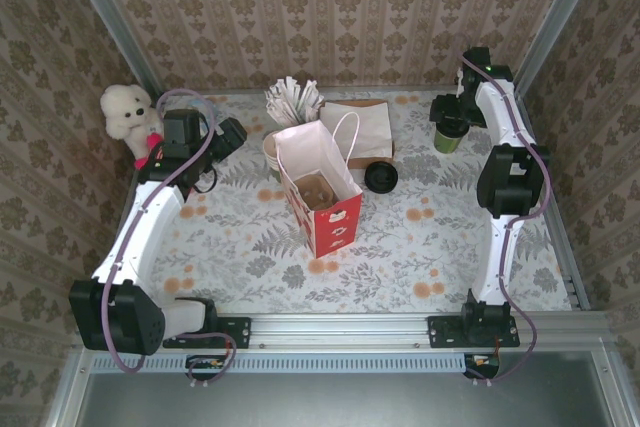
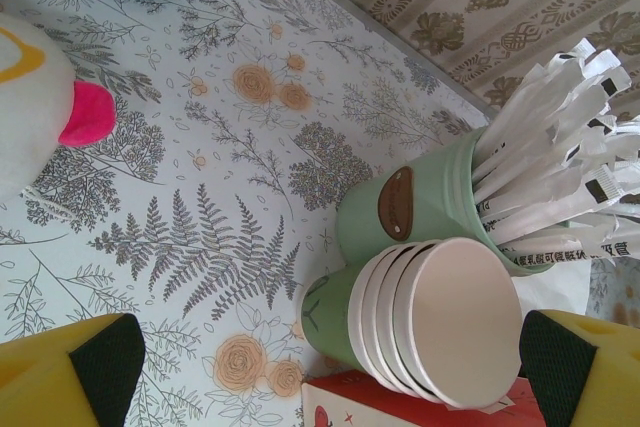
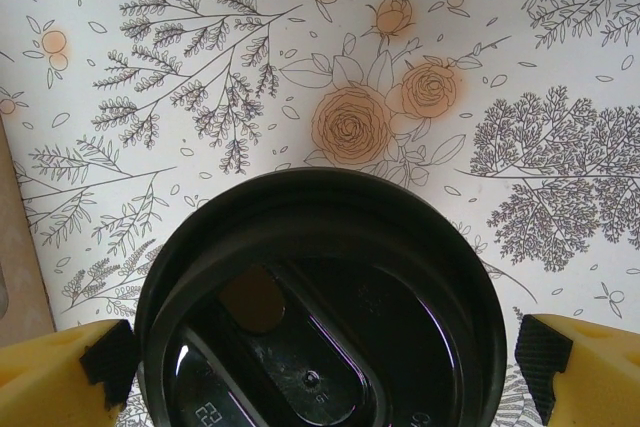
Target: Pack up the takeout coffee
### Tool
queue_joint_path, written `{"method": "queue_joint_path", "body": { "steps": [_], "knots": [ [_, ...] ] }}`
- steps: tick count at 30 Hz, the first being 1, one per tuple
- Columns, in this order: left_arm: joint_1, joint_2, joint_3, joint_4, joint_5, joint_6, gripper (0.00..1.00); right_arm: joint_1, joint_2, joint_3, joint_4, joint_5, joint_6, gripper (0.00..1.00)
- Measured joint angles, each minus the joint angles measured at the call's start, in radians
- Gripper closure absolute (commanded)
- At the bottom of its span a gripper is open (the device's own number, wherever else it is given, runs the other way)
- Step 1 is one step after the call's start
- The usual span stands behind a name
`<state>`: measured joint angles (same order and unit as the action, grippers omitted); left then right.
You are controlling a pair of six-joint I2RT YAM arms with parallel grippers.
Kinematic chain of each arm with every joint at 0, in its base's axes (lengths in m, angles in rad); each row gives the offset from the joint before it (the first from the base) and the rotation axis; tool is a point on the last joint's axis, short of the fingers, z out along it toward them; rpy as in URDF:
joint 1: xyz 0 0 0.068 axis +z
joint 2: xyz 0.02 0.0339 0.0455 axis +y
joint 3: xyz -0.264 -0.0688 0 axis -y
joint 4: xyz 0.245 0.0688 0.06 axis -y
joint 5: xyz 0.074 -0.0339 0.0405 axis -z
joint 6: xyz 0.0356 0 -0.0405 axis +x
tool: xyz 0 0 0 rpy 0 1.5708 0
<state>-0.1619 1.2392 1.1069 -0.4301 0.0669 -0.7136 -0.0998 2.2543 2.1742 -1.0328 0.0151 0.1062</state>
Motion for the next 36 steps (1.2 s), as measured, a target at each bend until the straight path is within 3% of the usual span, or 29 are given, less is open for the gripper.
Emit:
{"method": "queue_joint_path", "body": {
  "steps": [36],
  "knots": [
    [0.000,0.023,0.000,0.000,0.019,0.000,0.00,0.002,0.032,-0.003,0.000,-0.022,-0.007,0.02]
  ]
}}
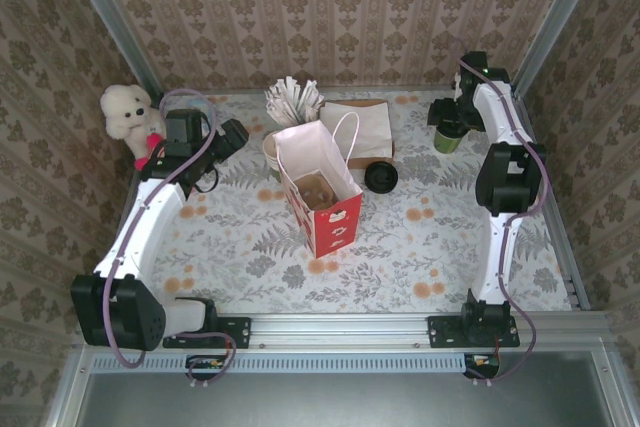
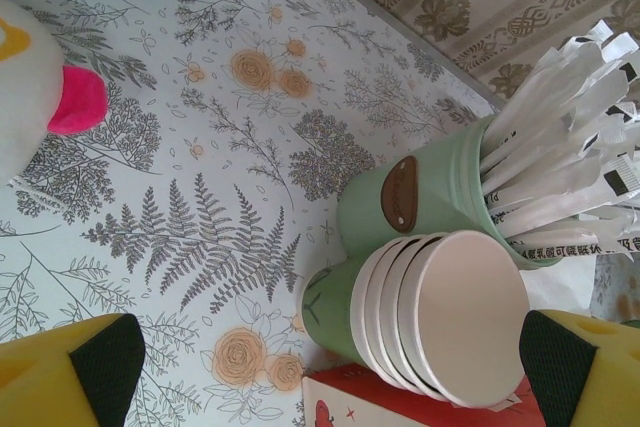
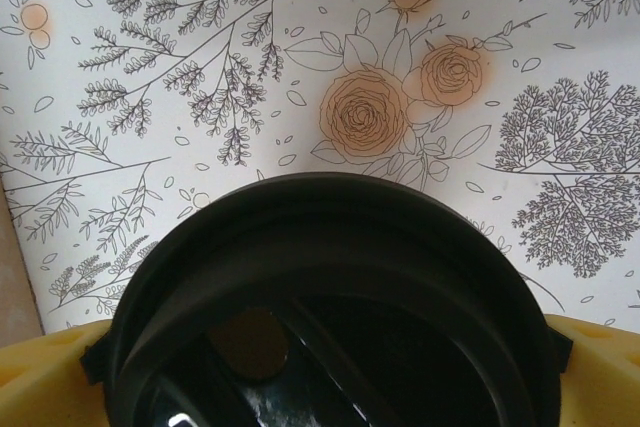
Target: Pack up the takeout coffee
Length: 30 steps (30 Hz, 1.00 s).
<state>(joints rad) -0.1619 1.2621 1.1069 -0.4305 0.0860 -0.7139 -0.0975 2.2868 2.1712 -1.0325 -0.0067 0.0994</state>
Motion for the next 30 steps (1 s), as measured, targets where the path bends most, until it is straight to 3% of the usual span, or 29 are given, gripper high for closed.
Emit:
{"method": "queue_joint_path", "body": {
  "steps": [6,11,20,30],
  "knots": [
    [0.000,0.000,0.000,0.000,0.006,0.000,0.00,0.004,0.001,-0.010,0.008,0.008,-0.014,0.13],
    [0.000,0.000,0.000,0.000,0.016,0.000,0.00,0.007,-0.053,-0.098,0.048,0.014,-0.014,0.13],
    [0.000,0.000,0.000,0.000,0.036,0.000,0.00,0.082,-0.334,-0.514,0.126,0.034,0.039,0.14],
    [0.001,-0.027,-0.019,0.030,0.106,-0.002,0.00,0.297,-0.668,-0.916,0.167,0.060,0.170,0.15]
  ]
}}
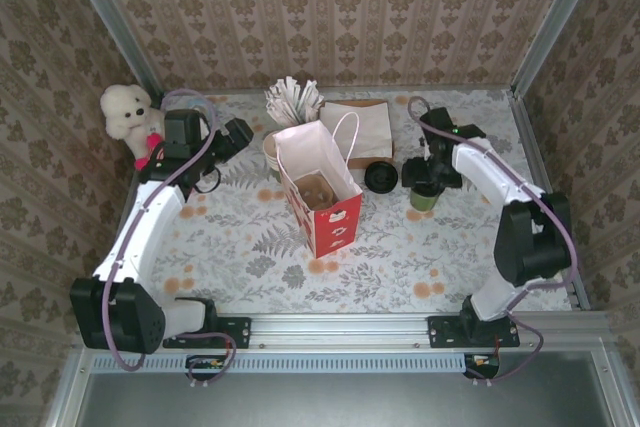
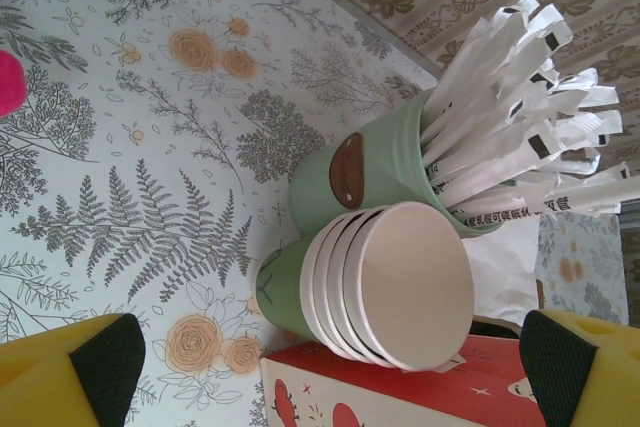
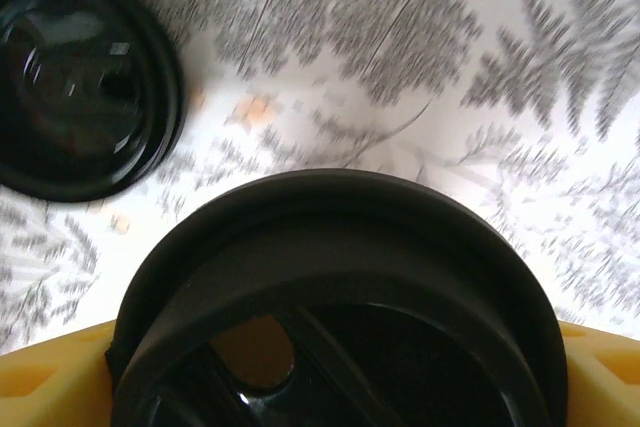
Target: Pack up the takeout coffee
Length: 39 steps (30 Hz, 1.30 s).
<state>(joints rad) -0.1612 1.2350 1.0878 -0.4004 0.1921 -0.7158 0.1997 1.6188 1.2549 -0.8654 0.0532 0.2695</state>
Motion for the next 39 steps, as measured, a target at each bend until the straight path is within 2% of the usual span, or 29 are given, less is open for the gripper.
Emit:
{"method": "queue_joint_path", "body": {
  "steps": [6,16,23,30,39],
  "knots": [
    [0.000,-0.061,-0.062,0.023,-0.006,-0.010,0.00,0.112,-0.120,-0.120,0.006,0.000,0.089,0.14],
    [0.000,-0.139,-0.119,0.072,-0.040,-0.008,0.00,0.269,-0.142,-0.160,0.086,0.030,0.162,0.12],
    [-0.002,-0.157,-0.119,0.068,-0.089,0.008,0.00,0.289,-0.142,-0.167,0.106,0.048,0.189,0.00],
    [-0.023,-0.157,-0.119,0.066,-0.117,0.016,0.00,0.289,-0.143,-0.143,0.048,0.048,0.213,0.00],
    [-0.029,-0.120,-0.086,-0.007,-0.148,0.083,0.00,0.287,-0.060,0.042,-0.130,0.054,0.267,0.00]
  ]
}}
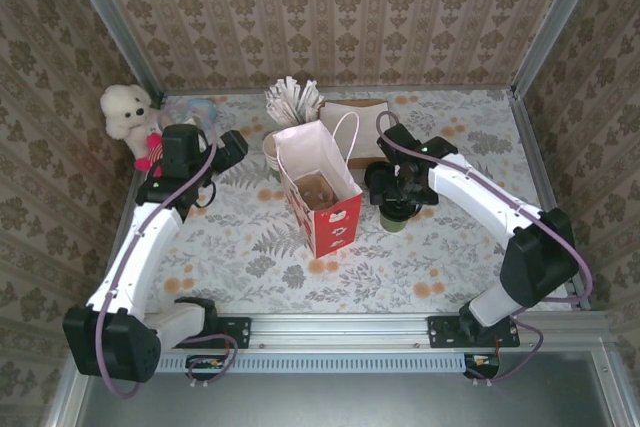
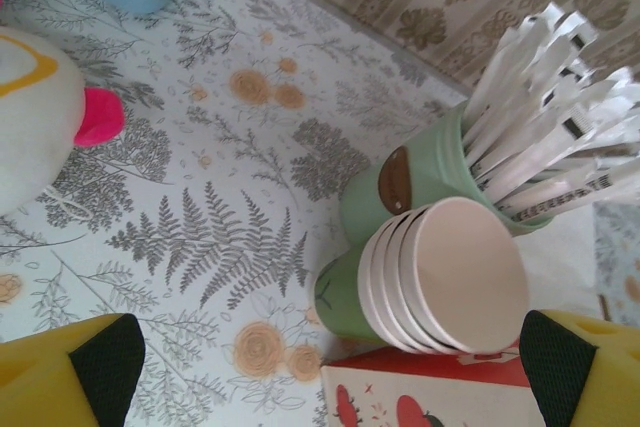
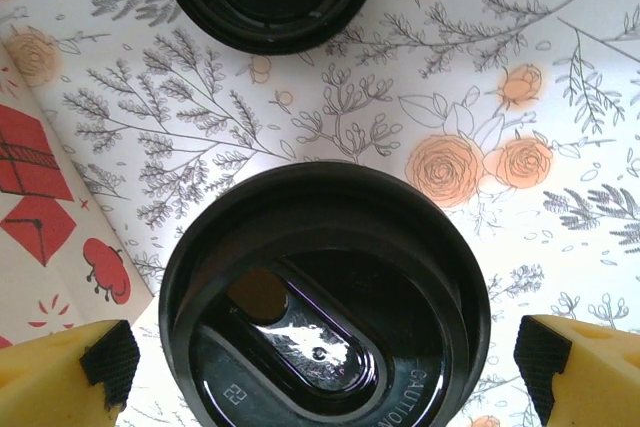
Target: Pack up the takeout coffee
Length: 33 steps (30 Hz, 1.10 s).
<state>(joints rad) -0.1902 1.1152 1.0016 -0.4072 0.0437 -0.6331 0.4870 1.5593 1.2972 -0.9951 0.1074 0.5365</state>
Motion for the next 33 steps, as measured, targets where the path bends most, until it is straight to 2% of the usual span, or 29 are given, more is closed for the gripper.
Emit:
{"method": "queue_joint_path", "body": {
  "steps": [6,19,33],
  "knots": [
    [0.000,0.019,0.021,-0.025,0.000,0.010,0.00,-0.018,0.050,0.028,-0.062,0.004,0.026,0.00],
    [0.001,0.019,0.020,-0.026,-0.007,0.010,0.00,-0.033,0.053,0.032,-0.061,-0.055,0.044,0.00],
    [0.005,0.009,0.003,-0.012,-0.006,0.010,0.00,-0.033,0.092,0.033,-0.051,-0.060,0.063,0.00]
  ]
}}
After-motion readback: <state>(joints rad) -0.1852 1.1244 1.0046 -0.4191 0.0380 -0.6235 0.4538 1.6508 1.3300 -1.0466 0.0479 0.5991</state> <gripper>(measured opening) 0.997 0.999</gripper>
